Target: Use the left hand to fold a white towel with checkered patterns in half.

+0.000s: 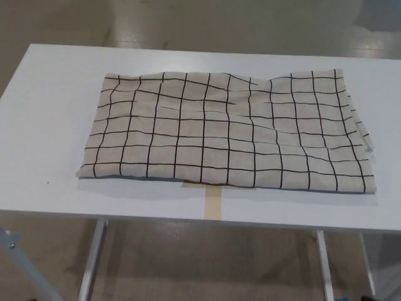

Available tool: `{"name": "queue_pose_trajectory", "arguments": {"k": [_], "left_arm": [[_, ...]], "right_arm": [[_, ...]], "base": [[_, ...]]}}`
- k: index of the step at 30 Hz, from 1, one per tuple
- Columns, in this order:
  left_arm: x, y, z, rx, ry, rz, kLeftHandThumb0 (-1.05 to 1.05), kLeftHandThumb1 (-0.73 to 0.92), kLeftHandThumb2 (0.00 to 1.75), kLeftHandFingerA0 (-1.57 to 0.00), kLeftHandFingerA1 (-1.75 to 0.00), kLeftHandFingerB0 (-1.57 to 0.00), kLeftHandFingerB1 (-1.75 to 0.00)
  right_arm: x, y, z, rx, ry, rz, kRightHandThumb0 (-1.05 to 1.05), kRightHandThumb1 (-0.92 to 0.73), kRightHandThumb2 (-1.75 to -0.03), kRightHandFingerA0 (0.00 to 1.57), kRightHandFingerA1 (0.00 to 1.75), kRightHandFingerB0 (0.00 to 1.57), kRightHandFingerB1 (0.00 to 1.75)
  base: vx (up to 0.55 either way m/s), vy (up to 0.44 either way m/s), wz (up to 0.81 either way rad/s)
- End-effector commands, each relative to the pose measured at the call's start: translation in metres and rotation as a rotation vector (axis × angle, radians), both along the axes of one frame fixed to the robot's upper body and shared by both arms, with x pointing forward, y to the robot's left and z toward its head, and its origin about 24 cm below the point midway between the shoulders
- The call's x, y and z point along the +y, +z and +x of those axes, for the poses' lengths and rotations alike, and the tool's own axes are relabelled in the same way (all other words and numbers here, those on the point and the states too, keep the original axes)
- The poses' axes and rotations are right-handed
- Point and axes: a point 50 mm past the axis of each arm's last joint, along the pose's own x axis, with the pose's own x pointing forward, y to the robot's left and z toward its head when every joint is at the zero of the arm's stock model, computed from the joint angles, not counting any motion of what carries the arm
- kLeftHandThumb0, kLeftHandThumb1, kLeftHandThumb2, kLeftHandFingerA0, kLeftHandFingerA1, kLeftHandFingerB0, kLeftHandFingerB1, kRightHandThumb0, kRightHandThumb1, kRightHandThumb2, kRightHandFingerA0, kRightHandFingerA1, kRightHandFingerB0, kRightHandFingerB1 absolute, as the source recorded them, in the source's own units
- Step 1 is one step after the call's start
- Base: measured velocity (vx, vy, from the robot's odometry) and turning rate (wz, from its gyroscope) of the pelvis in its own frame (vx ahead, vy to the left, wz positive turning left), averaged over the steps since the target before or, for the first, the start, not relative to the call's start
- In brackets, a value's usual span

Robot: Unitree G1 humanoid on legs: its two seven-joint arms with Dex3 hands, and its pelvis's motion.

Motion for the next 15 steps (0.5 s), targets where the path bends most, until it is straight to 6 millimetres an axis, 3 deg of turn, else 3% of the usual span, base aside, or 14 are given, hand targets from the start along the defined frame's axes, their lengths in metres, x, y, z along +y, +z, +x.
{"name": "queue_pose_trajectory", "arguments": {"k": [1, 3, 5, 6, 7, 8, 9, 10, 11, 12, 14, 15], "left_arm": [[0.014, 0.023, 0.001, -0.245, 0.093, -0.009, -0.4, 0.52, 0.56, -0.3, -0.37, -0.35, -0.35], [0.015, 0.023, 0.0, -0.246, 0.089, -0.005, -0.39, 0.51, 0.55, -0.3, -0.36, -0.34, -0.35], [0.016, 0.027, -0.002, -0.257, 0.066, 0.016, -0.45, 0.48, 0.66, -0.26, -0.41, -0.26, -0.38], [0.015, 0.029, -0.003, -0.263, 0.06, 0.022, -0.24, 0.39, 0.92, -0.12, -0.52, -0.11, -0.51], [0.015, 0.03, -0.005, -0.269, 0.054, 0.026, -0.24, 0.39, 0.92, -0.12, -0.52, -0.11, -0.51], [0.015, 0.034, -0.006, -0.287, 0.037, 0.043, -0.46, 0.48, 0.65, -0.14, -0.38, -0.12, -0.34], [0.013, 0.04, -0.007, -0.318, 0.016, 0.081, -0.46, 0.46, 0.67, -0.04, -0.31, -0.03, -0.19], [0.011, 0.051, -0.009, -0.376, -0.019, 0.159, -0.43, 0.47, 0.6, 0.0, -0.22, 0.0, -0.16], [0.01, 0.055, -0.01, -0.4, -0.032, 0.192, -0.43, 0.47, 0.6, 0.0, -0.22, 0.0, -0.16], [0.009, 0.06, -0.01, -0.432, -0.039, 0.225, -0.49, 0.32, 0.7, 0.0, -0.24, 0.0, -0.16], [0.007, 0.086, -0.008, -0.573, -0.08, 0.334, -0.6, 0.33, 0.65, 0.0, -0.1, 0.0, 0.0], [0.007, 0.086, -0.008, -0.573, -0.08, 0.334, -0.6, 0.33, 0.65, 0.0, -0.1, 0.0, 0.0]], "right_arm": [[-0.007, 0.024, 0.008, -0.298, -0.124, 0.03, -0.53, -0.71, -0.62, 0.42, 0.41, 0.41, 0.34], [-0.006, 0.024, 0.008, -0.298, -0.126, 0.031, -0.52, -0.71, -0.62, 0.42, 0.41, 0.41, 0.34], [-0.008, 0.023, 0.007, -0.299, -0.128, 0.033, -0.52, -0.71, -0.62, 0.42, 0.41, 0.41, 0.34], [-0.008, 0.023, 0.008, -0.299, -0.127, 0.033, -0.52, -0.71, -0.62, 0.42, 0.41, 0.41, 0.34], [-0.008, 0.022, 0.008, -0.299, -0.126, 0.034, -0.52, -0.71, -0.62, 0.42, 0.41, 0.41, 0.34], [-0.008, 0.022, 0.008, -0.299, -0.124, 0.035, -0.52, -0.71, -0.62, 0.42, 0.41, 0.42, 0.34], [-0.007, 0.022, 0.009, -0.3, -0.123, 0.035, -0.52, -0.71, -0.62, 0.42, 0.41, 0.42, 0.35], [-0.007, 0.023, 0.009, -0.304, -0.122, 0.035, -0.52, -0.71, -0.62, 0.42, 0.41, 0.42, 0.35], [-0.007, 0.023, 0.009, -0.305, -0.121, 0.034, -0.52, -0.71, -0.62, 0.42, 0.41, 0.42, 0.35], [-0.007, 0.023, 0.01, -0.306, -0.121, 0.035, -0.52, -0.71, -0.62, 0.42, 0.41, 0.42, 0.35], [-0.008, 0.024, 0.011, -0.311, -0.121, 0.035, -0.52, -0.71, -0.62, 0.42, 0.41, 0.42, 0.35], [-0.008, 0.024, 0.011, -0.311, -0.121, 0.035, -0.52, -0.71, -0.62, 0.42, 0.41, 0.42, 0.35]], "base": [[0.0, 0.0, 0.0], [0.0, 0.0, 0.0], [0.0, 0.0, 0.0], [0.0, 0.0, 0.0], [0.0, 0.0, 0.0], [0.0, 0.0, 0.0], [0.0, 0.0, 0.0], [0.0, 0.0, 0.0], [0.0, 0.0, 0.0], [0.0, 0.0, 0.0], [0.0, 0.0, 0.0], [0.0, 0.0, 0.0]]}}
